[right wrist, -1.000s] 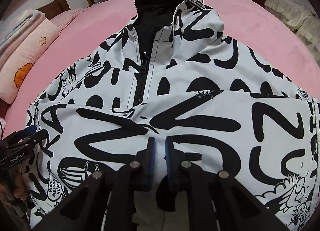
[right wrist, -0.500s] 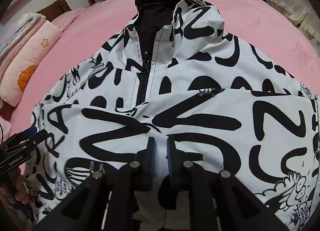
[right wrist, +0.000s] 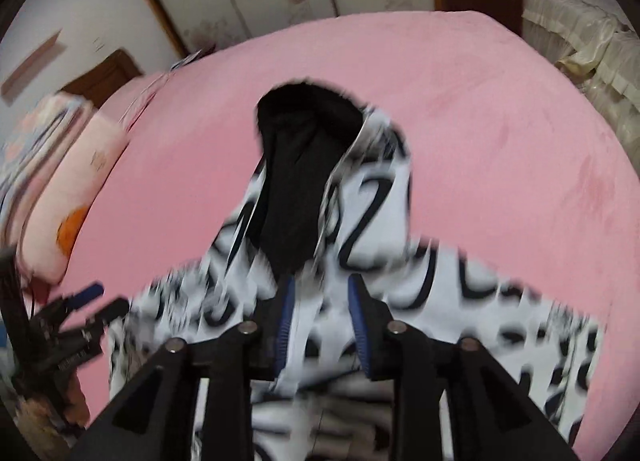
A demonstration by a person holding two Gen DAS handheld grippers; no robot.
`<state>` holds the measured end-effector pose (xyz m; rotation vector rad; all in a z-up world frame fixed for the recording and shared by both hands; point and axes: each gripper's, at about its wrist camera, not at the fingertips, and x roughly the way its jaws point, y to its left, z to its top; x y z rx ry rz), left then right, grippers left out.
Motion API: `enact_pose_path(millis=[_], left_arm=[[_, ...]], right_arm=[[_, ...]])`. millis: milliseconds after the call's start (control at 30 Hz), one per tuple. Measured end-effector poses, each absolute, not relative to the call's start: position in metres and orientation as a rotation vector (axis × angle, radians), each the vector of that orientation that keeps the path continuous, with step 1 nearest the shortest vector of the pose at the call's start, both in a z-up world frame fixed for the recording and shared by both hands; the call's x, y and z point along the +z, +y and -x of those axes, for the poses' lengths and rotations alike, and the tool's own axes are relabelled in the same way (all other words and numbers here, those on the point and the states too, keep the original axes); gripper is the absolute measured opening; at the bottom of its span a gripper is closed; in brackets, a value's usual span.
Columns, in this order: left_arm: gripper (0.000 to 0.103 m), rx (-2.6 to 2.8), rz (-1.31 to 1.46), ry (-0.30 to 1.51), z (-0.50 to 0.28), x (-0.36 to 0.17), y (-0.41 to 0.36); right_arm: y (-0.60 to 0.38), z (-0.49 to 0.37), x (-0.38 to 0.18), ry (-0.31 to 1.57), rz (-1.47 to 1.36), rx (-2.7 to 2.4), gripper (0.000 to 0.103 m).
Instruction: Fold large clothes
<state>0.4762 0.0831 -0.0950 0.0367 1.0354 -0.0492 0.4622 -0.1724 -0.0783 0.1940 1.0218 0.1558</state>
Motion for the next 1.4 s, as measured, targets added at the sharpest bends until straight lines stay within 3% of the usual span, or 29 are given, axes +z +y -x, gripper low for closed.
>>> enact_pose_path(millis=[233, 633, 700, 733, 767, 867, 1067, 1267, 1400], left_arm=[[0.071, -0.015, 0.048, 1.108, -0.547, -0.142, 0.071], [0.07, -0.053, 0.063, 1.166, -0.597, -0.195, 0.034], [0.047, -0.071, 0.093, 1.164, -0.599, -0.2, 0.034], [0.016, -0.115, 0.141, 1.166, -0.601, -0.201, 0.035], [0.006, -0.143, 0.199, 1.18, -0.602, -0.202, 0.036], [0.003, -0.107, 0.171, 1.143, -0.597, -0.195, 0.03], [0.002, -0.139, 0.238, 1.066, -0.569, -0.172, 0.043], [0.002, -0.19, 0.341, 1.098, -0.539, -0.175, 0.067], [0.003, -0.237, 0.345, 1.132, -0.517, -0.177, 0.076]], right_arm=[[-0.217, -0.541, -0.107, 1.018, -0.371, 0.039, 0.037], [-0.228, -0.59, -0.178, 1.077, -0.451, 0.048, 0.037], [-0.223, -0.591, -0.184, 1.063, -0.444, 0.07, 0.031], [-0.221, -0.591, -0.184, 1.057, -0.425, 0.067, 0.022], [-0.217, -0.591, -0.185, 1.052, -0.396, 0.068, 0.005], [-0.206, -0.586, -0.178, 1.013, -0.297, 0.062, 0.002], [-0.185, -0.542, -0.125, 0.753, -0.127, 0.174, 0.001], [-0.138, -0.446, -0.094, 0.556, 0.206, 0.376, 0.001], [-0.107, -0.373, -0.101, 0.502, 0.449, 0.474, 0.001]])
